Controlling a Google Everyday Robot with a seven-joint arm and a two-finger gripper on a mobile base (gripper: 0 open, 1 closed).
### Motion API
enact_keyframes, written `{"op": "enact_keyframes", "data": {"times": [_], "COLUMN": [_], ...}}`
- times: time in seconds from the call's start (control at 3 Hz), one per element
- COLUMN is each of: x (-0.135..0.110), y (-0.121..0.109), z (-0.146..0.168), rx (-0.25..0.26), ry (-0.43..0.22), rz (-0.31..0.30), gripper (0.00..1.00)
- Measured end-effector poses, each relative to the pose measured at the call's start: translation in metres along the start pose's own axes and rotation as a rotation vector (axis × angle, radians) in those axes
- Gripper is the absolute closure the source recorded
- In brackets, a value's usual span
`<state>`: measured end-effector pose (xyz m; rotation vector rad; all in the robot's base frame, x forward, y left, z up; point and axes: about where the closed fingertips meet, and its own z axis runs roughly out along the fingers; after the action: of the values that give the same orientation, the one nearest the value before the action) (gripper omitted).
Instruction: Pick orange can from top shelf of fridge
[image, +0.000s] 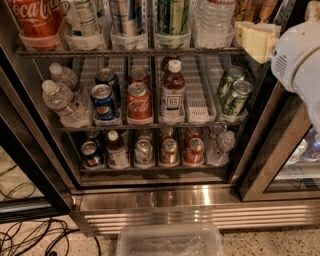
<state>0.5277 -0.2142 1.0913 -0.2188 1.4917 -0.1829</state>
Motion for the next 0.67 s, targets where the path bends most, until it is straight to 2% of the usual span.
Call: {"op": "enact_keyframes", "data": {"times": [0.33,0.67], "x": [0.0163,0.0237], "y": [0.0039,0.0052], "z": [0.0042,0.0128], "rx": [-0.002,0.002], "ry": [0.028,0.035], "rz": [0.015,0.019], "gripper": [0.29,0.42]}}
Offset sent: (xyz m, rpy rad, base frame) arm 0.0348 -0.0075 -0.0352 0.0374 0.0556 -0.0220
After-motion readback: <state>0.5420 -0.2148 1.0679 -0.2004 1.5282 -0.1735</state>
